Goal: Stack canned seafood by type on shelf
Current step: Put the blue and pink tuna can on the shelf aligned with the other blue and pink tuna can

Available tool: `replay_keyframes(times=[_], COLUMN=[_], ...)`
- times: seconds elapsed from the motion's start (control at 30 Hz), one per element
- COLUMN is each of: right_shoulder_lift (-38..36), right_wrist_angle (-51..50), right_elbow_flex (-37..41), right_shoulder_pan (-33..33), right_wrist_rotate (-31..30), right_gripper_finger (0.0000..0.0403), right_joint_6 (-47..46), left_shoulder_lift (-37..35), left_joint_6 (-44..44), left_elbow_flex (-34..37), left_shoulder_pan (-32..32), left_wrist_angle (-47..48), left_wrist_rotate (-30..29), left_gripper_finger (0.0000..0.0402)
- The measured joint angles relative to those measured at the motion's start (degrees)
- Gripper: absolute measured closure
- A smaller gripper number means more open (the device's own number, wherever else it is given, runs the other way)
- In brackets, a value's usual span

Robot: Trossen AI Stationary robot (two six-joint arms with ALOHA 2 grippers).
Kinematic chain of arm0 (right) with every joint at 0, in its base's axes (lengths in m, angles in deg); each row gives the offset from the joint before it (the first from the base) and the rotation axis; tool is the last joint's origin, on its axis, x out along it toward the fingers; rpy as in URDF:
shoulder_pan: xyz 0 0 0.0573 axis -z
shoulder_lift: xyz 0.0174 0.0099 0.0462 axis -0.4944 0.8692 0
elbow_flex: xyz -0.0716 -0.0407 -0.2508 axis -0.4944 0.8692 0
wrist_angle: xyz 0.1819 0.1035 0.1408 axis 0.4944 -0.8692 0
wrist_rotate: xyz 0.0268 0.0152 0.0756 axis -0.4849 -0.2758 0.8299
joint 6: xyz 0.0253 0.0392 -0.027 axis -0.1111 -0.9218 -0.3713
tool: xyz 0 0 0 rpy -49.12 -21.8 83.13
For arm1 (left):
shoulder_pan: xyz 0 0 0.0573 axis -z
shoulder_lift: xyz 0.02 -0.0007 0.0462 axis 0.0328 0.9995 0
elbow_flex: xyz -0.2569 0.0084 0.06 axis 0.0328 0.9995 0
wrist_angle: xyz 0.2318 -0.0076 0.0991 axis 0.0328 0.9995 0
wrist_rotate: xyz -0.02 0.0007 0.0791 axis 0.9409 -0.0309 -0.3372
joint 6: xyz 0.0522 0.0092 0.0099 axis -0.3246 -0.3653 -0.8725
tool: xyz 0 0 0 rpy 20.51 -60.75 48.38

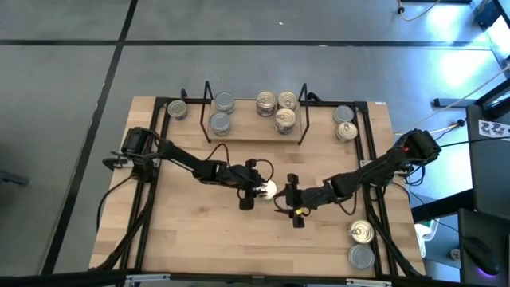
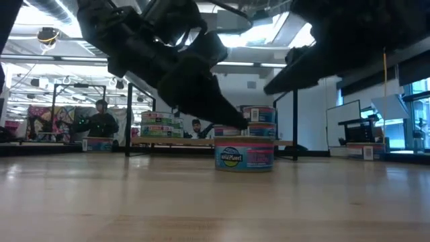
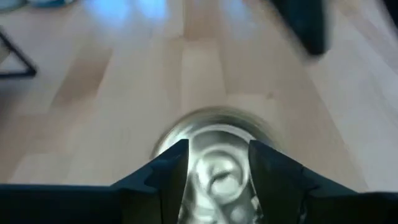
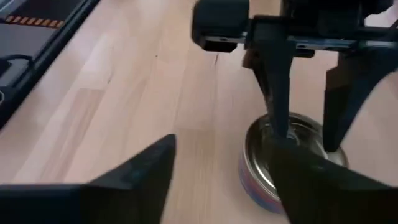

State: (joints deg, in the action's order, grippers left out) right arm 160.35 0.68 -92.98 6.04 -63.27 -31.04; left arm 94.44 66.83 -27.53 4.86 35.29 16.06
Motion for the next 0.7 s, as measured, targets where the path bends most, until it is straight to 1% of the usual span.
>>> replay_keyframes(times=[0.13, 0.23, 0.33, 0.43, 0.57, 0.7], right_shoulder_lift=[3.3, 5.2, 6.7, 7.8, 9.4, 10.5], right_wrist_angle=[2.6, 5.1, 6.5, 6.8, 6.8, 6.0], right_elbow_flex=[0.0, -0.1, 0.0, 0.0, 0.0, 0.0], right_shoulder_pan=[0.0, 0.0, 0.0, 0.0, 0.0, 0.0], right_wrist_rotate=[-0.3, 0.3, 0.3, -1.0, -5.2, -8.5], right_gripper_finger=[0.0101, 0.0082, 0.0078, 0.0077, 0.0077, 0.0077], right_joint_6=[1.3, 1.6, 3.9, 5.8, 8.8, 12.2], left_shoulder_lift=[0.9, 1.5, 2.7, 4.7, 7.4, 9.0], left_joint_6=[-1.4, -1.3, -1.1, -0.5, 0.7, 2.2], left_elbow_flex=[-0.1, 0.0, -0.1, -0.3, -0.4, -0.5], left_shoulder_pan=[-0.6, -1.8, -3.1, -4.2, -5.4, -6.9], left_wrist_angle=[-1.0, -0.5, -1.1, -2.9, -5.6, -8.7], left_wrist_rotate=[0.2, 0.2, 2.5, 4.1, 4.3, 6.8], left_gripper_finger=[0.0231, 0.0231, 0.0231, 0.0231, 0.0231, 0.0231])
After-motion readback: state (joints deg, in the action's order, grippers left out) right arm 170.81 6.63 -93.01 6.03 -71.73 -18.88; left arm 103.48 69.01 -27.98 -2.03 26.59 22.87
